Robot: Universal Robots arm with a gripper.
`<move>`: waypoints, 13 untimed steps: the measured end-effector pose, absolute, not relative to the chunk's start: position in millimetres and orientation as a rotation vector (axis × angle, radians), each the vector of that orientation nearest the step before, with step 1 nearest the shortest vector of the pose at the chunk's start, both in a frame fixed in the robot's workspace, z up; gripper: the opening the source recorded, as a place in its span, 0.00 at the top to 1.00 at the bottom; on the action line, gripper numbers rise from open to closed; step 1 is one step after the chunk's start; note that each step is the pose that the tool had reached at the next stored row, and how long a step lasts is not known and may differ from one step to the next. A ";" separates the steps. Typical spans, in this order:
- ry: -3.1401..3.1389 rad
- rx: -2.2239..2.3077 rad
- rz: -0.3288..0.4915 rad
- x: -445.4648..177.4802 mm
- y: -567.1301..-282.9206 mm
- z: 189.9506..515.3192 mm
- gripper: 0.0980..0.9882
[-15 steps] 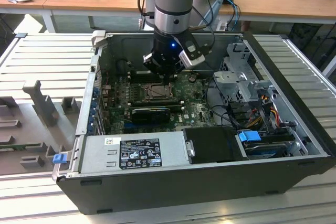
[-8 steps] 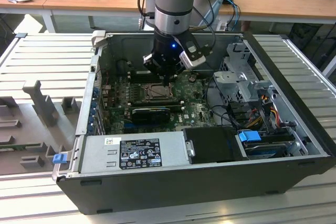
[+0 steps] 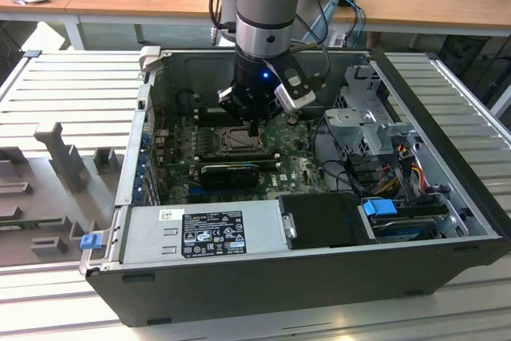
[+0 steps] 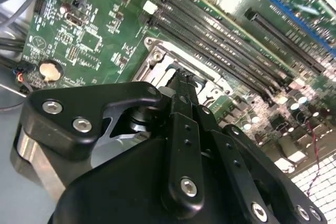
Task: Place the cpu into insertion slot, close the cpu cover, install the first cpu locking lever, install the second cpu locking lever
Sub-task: 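Install the second cpu locking lever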
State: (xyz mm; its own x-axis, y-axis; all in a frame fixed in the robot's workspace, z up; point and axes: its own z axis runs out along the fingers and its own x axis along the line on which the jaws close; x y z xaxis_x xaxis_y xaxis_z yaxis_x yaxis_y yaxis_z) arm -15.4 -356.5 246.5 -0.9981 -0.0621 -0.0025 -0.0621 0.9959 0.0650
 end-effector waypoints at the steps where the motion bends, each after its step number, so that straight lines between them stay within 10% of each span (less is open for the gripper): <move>1: 3.139 -0.098 0.106 -15.4 -360.5 245.9 0.99; 13: 3.135 -0.101 0.172 -39.1 -379.6 237.3 0.99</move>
State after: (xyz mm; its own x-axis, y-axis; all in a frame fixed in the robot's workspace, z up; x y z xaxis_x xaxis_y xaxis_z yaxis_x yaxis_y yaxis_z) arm -39.1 -379.6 237.3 -0.9980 -0.0639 -0.0039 -0.0639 0.9919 0.1094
